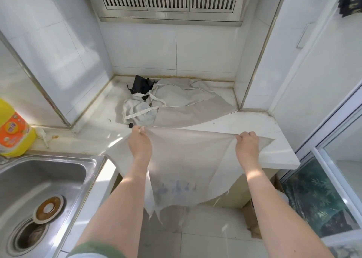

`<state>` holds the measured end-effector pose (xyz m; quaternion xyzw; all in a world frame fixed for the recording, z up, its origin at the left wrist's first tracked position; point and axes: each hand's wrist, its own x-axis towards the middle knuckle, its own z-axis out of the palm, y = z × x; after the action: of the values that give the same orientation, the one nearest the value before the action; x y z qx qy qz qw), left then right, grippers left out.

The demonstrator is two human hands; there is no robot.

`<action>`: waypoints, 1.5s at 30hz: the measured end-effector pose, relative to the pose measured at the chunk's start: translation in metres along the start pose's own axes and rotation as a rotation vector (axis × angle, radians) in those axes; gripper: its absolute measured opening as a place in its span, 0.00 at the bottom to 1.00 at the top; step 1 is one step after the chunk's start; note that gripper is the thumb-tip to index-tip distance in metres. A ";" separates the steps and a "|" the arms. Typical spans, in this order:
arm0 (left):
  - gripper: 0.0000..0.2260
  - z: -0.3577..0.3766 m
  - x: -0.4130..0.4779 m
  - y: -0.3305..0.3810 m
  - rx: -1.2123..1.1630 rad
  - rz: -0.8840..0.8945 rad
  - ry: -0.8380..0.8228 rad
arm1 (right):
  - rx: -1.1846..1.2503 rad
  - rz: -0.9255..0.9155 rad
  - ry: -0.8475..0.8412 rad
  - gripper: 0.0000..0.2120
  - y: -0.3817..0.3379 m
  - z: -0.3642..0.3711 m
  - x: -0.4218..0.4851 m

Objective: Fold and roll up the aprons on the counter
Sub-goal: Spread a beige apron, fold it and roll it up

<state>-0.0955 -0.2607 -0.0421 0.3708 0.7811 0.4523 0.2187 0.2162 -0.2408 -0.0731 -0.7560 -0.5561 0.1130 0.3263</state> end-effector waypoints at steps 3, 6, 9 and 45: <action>0.08 -0.001 0.024 0.004 -0.012 0.108 0.020 | 0.092 0.011 0.051 0.11 -0.012 0.009 0.015; 0.10 0.003 0.051 0.014 -0.042 0.179 0.032 | 0.167 0.016 0.103 0.11 -0.026 0.015 0.038; 0.11 0.015 0.077 0.023 0.006 0.221 0.003 | 0.208 -0.027 0.153 0.09 -0.039 0.019 0.072; 0.34 0.261 0.346 0.022 0.899 0.399 -0.802 | -0.106 -0.353 -0.374 0.14 -0.108 0.287 0.315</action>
<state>-0.1282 0.1572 -0.1546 0.7054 0.6679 -0.0619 0.2290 0.0926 0.1709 -0.1641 -0.6294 -0.7351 0.1628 0.1923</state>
